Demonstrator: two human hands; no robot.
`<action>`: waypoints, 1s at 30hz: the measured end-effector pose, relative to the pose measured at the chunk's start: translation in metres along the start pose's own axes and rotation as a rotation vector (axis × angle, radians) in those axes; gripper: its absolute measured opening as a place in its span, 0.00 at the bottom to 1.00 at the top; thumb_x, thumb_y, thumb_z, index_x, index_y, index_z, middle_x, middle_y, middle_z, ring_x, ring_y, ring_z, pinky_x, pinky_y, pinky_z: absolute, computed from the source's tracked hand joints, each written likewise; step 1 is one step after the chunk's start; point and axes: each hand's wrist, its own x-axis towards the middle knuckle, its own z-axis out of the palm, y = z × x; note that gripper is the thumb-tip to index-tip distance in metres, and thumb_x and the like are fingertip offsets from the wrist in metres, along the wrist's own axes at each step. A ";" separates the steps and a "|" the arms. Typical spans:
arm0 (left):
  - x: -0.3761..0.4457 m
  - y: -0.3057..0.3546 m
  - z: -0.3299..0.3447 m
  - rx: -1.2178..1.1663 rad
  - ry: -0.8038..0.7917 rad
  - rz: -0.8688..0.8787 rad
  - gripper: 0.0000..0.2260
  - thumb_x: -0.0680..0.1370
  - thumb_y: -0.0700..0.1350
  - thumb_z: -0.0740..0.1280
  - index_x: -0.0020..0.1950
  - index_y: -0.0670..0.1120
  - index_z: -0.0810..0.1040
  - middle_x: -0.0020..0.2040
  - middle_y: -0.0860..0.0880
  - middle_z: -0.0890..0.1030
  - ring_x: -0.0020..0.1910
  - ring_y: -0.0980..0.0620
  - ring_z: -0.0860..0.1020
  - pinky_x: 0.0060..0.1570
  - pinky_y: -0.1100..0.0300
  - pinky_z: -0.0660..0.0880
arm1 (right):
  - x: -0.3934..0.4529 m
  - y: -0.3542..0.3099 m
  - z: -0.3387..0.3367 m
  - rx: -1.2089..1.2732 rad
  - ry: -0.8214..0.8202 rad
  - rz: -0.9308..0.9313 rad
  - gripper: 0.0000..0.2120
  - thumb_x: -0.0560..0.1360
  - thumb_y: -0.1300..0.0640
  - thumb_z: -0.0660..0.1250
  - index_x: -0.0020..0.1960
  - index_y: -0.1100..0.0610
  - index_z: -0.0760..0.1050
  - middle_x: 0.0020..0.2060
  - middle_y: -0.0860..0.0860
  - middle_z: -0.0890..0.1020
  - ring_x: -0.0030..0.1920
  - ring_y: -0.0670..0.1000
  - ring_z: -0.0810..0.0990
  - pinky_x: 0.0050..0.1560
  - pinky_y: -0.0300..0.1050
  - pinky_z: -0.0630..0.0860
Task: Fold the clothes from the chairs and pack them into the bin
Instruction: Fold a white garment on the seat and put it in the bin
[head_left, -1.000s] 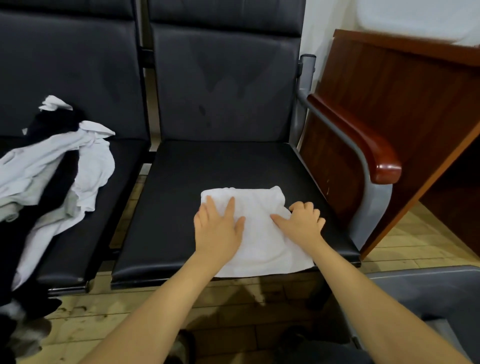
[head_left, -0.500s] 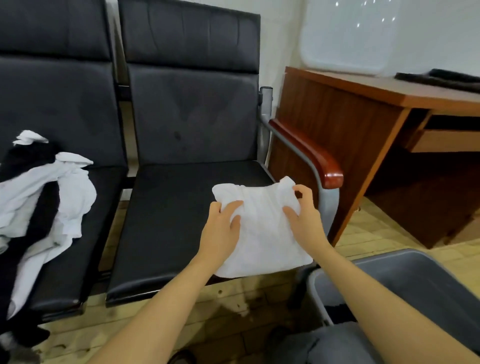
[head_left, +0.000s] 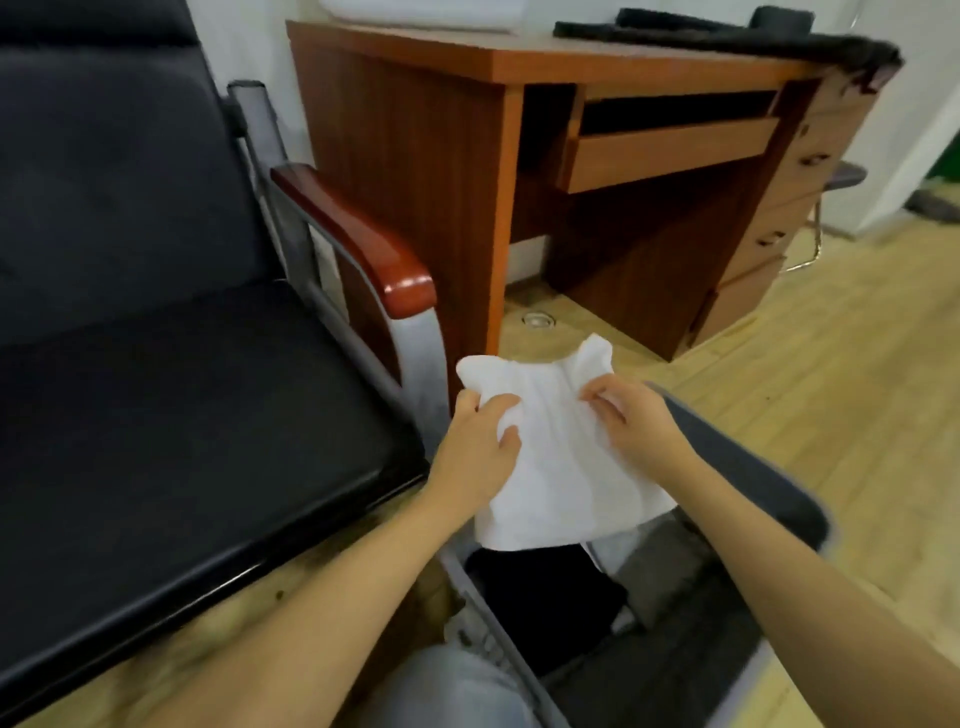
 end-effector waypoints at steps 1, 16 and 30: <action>0.008 -0.001 0.021 0.023 -0.057 -0.021 0.18 0.81 0.46 0.58 0.72 0.49 0.65 0.66 0.46 0.63 0.54 0.50 0.70 0.52 0.65 0.66 | 0.001 0.021 0.001 0.004 -0.041 0.054 0.08 0.79 0.58 0.61 0.56 0.51 0.76 0.53 0.48 0.76 0.51 0.48 0.74 0.52 0.38 0.67; 0.004 -0.114 0.226 0.146 -0.536 -0.584 0.26 0.79 0.38 0.60 0.74 0.38 0.54 0.72 0.36 0.55 0.67 0.39 0.66 0.62 0.53 0.67 | -0.019 0.218 0.165 -0.192 -0.729 0.145 0.31 0.79 0.58 0.62 0.76 0.48 0.51 0.76 0.50 0.53 0.68 0.58 0.66 0.61 0.46 0.68; 0.017 -0.094 0.184 0.633 -0.534 -0.141 0.25 0.81 0.51 0.57 0.76 0.46 0.55 0.73 0.43 0.60 0.70 0.43 0.61 0.67 0.52 0.61 | -0.036 0.193 0.167 -0.406 -0.526 0.097 0.23 0.81 0.50 0.55 0.76 0.47 0.57 0.73 0.49 0.62 0.69 0.55 0.65 0.63 0.52 0.69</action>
